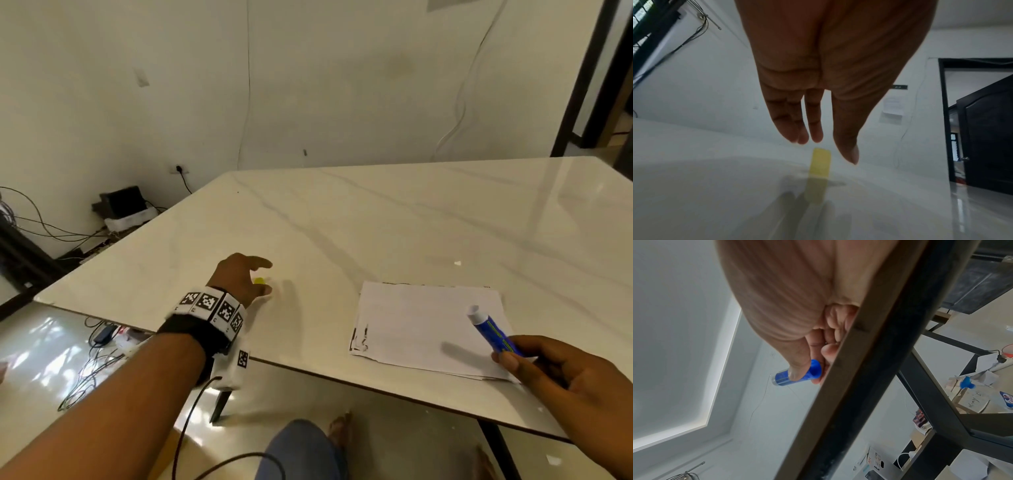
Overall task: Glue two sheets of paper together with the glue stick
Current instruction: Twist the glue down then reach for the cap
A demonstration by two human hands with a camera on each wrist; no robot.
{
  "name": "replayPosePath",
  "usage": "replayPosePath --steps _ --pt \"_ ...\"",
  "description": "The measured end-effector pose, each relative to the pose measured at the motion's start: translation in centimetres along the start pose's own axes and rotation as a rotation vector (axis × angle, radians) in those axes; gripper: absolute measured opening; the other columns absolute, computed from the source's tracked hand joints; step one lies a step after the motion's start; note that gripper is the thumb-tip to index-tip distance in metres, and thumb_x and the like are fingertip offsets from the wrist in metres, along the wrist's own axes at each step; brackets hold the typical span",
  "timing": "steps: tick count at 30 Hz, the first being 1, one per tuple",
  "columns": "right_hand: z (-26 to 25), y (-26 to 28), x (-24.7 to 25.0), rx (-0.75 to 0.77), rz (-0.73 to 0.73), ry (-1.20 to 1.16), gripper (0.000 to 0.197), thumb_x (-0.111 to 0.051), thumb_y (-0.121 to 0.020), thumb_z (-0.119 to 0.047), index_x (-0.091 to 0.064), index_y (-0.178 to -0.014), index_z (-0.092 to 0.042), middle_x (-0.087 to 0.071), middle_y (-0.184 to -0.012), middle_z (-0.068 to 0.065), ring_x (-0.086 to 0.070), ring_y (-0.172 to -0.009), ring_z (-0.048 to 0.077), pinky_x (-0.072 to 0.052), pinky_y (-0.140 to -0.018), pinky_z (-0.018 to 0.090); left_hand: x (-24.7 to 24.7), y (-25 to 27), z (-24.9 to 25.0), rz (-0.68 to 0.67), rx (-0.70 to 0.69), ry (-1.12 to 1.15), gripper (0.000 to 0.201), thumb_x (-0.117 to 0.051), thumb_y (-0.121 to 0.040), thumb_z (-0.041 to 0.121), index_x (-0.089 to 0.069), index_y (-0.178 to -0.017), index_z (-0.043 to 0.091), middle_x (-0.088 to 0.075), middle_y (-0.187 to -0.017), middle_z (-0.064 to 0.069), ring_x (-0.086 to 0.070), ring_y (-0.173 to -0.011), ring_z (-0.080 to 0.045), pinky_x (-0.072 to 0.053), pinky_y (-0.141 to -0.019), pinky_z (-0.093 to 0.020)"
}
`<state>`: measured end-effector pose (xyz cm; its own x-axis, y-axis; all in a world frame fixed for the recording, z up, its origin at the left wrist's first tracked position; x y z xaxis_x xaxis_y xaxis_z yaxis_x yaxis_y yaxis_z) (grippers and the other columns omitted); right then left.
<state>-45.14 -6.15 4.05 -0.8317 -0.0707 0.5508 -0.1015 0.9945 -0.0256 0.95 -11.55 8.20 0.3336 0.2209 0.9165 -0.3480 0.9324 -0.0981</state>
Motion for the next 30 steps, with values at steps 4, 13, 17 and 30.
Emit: replayPosePath --steps 4,13,17,30 --pt "-0.6 0.4 0.0 -0.017 0.003 -0.023 0.046 -0.053 -0.068 -0.082 -0.063 -0.103 -0.055 -0.068 -0.063 0.002 -0.061 -0.060 0.021 -0.051 -0.070 0.035 -0.6 -1.0 -0.8 -0.098 0.005 -0.090 0.030 -0.077 -0.083 0.017 -0.077 -0.112 0.021 -0.074 -0.113 -0.004 -0.067 -0.105 -0.021 -0.044 -0.091 -0.019" --pt "-1.0 0.4 -0.2 0.002 0.000 -0.009 0.024 -0.062 -0.075 -0.058 -0.074 -0.091 -0.045 -0.068 -0.063 -0.003 -0.061 -0.059 0.012 -0.048 -0.065 0.030 -1.9 3.0 5.8 -0.168 -0.019 0.867 0.013 -0.067 -0.091 0.003 -0.074 -0.100 0.010 -0.075 -0.102 -0.022 -0.074 -0.081 -0.022 -0.062 -0.083 -0.034" --pt "-0.8 0.4 -0.1 0.031 0.004 -0.034 0.022 -0.067 -0.082 -0.048 -0.074 -0.102 -0.041 -0.069 -0.061 -0.006 -0.060 -0.052 0.006 -0.045 -0.054 0.015 -5.9 8.4 13.0 -0.399 0.052 1.368 0.031 -0.070 -0.081 0.011 -0.071 -0.110 -0.002 -0.076 -0.099 -0.017 -0.072 -0.084 -0.020 -0.061 -0.078 -0.025" --pt "0.1 -0.2 -0.7 0.132 0.022 -0.021 0.020 -0.064 -0.081 -0.050 -0.064 -0.101 -0.054 -0.067 -0.079 -0.036 -0.063 -0.072 0.000 -0.044 -0.067 0.006 -10.3 12.3 18.3 -0.545 -0.081 1.387 0.034 -0.069 -0.083 0.015 -0.070 -0.116 0.006 -0.076 -0.108 -0.015 -0.074 -0.097 -0.026 -0.059 -0.087 -0.029"
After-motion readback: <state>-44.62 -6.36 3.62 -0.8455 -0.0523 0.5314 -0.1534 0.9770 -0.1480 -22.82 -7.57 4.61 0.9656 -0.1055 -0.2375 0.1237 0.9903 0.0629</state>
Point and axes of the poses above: each hand's wrist, its own y-axis away from the middle knuckle, its own x-axis out of the back of the hand, z = x × y, the point moved 4 cm from there along -y, towards the middle knuckle
